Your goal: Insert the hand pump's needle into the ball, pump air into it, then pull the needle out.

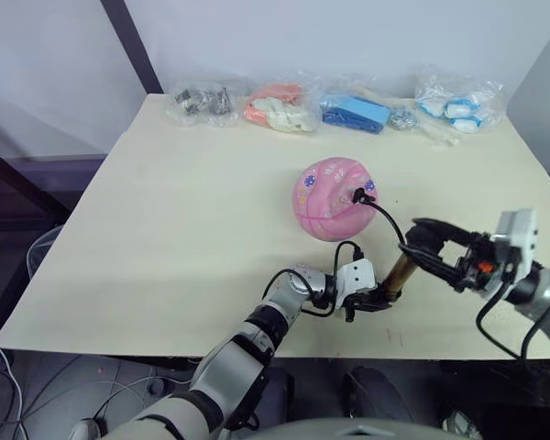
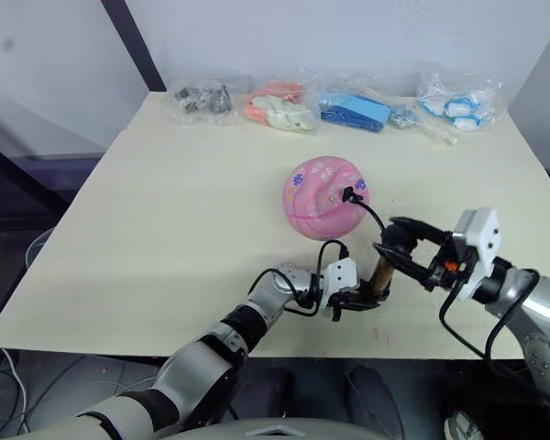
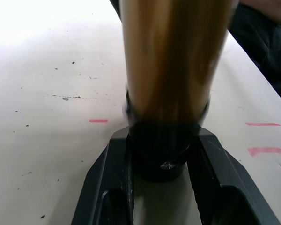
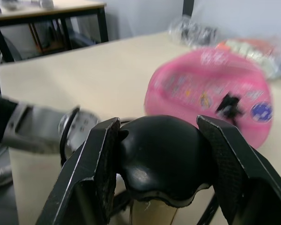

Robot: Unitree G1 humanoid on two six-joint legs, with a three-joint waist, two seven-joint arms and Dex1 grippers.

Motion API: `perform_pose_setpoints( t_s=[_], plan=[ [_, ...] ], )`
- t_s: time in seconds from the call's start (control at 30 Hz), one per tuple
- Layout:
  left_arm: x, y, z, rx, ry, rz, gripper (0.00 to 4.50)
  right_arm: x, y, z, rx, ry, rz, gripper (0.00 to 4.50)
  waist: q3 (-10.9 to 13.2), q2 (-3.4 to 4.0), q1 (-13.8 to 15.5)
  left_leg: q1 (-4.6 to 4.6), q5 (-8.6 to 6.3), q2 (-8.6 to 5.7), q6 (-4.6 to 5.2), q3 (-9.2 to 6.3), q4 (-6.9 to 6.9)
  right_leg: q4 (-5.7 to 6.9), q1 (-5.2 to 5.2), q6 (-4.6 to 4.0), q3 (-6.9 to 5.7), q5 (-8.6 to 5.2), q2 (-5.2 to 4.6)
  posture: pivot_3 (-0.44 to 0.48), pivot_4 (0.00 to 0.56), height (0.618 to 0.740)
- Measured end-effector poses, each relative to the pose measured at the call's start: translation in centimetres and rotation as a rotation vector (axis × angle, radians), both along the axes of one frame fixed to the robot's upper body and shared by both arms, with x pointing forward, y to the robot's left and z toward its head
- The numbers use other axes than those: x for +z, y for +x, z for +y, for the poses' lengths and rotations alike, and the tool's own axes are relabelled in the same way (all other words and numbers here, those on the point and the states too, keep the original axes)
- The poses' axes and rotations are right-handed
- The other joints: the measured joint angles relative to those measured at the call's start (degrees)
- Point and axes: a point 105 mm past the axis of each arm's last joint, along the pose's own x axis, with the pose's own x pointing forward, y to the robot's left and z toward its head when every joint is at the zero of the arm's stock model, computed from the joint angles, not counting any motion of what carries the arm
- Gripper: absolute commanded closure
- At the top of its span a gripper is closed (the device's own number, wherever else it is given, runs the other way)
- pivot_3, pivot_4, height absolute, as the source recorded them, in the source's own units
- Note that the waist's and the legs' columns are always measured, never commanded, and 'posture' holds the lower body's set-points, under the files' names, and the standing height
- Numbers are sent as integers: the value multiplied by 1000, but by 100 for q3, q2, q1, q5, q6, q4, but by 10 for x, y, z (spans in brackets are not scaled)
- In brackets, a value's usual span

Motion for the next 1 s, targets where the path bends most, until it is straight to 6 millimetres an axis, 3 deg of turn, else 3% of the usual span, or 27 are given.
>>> perform_pose_setpoints(
  t_s=[0.07,0.2,0.5,0.77,1.0],
  plan=[
    [0,1,0,6,-2,7,3417,23,0,-3,29,8,-26,2382,2,3,1,0,0,0,1,2,0,-1,0,1,1,1,-1,0,150,740],
    [1,1,0,9,-2,9,3417,51,-4,0,64,8,-77,2382,5,6,-8,-3,-1,1,1,-2,-1,-2,-1,1,-3,1,-1,0,150,740],
    [1,2,-1,11,-4,13,3417,82,-4,-5,62,25,-116,2382,8,9,-17,-6,-1,1,3,2,-1,-4,-3,1,0,1,-3,0,150,740],
    [1,3,0,14,-1,24,3417,76,-5,-9,42,39,-111,2382,8,8,-15,-5,-2,2,4,1,-3,-6,-2,1,-2,1,-2,0,150,740],
    [1,3,0,15,0,23,3417,33,-5,2,26,24,-66,2382,-5,-2,-22,2,-2,3,4,2,-4,-7,2,1,-1,1,0,0,150,740]
  ],
)
